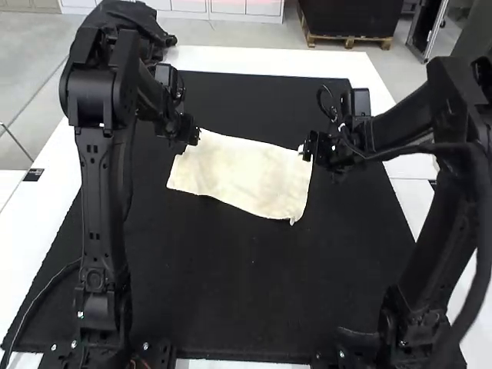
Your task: Fold the towel.
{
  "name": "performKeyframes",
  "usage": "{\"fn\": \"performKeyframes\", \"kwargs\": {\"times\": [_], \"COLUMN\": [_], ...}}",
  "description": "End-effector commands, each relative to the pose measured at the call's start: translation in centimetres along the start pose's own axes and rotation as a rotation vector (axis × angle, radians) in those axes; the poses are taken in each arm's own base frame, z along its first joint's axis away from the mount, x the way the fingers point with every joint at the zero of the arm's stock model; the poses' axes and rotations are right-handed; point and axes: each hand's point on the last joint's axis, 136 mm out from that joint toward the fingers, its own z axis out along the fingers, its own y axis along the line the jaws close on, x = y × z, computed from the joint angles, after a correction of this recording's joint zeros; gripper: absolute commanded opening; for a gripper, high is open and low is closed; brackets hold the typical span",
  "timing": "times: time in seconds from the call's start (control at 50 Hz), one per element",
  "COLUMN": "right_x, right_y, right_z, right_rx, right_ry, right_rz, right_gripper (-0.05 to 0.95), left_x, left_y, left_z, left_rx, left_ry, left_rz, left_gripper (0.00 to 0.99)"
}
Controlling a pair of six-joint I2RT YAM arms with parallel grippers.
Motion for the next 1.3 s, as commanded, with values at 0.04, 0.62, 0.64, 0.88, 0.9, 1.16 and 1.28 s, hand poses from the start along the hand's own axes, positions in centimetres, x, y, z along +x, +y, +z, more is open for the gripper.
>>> {"fn": "performKeyframes", "kwargs": {"times": [0.04,0.62,0.64,0.88,0.9,1.16,1.28], "right_x": [-1.4,-0.3,-0.3,0.0,-0.1,-0.1,0.1], "right_y": [0.8,-0.3,-0.3,-1.0,-1.1,-2.2,-2.3], "right_z": [1.1,4.9,5.0,6.3,6.4,7.6,8.1], "right_rx": [-0.025,-0.012,-0.010,0.012,0.015,0.063,0.066], "right_ry": [-0.021,0.021,0.022,0.035,0.035,0.038,0.044], "right_rz": [0.008,0.016,0.016,0.001,-0.002,-0.038,-0.040], "right_gripper": [0.90,0.90,0.90,0.90,0.90,0.90,0.90], "left_x": [-1.5,-2.7,-2.8,-2.5,-2.5,-1.9,-1.7], "left_y": [-0.5,-0.2,-0.2,0.0,0.0,-0.1,-0.1], "left_z": [0.6,2.3,2.3,2.9,2.9,3.6,4.2], "left_rx": [0.014,0.011,0.010,0.011,0.011,0.024,0.026], "left_ry": [-0.029,-0.042,-0.044,-0.021,-0.018,0.008,0.018], "left_rz": [0.044,0.065,0.065,0.072,0.072,0.075,0.074], "left_gripper": [0.959,0.959,0.959,0.959,0.959,0.959,0.959]}}
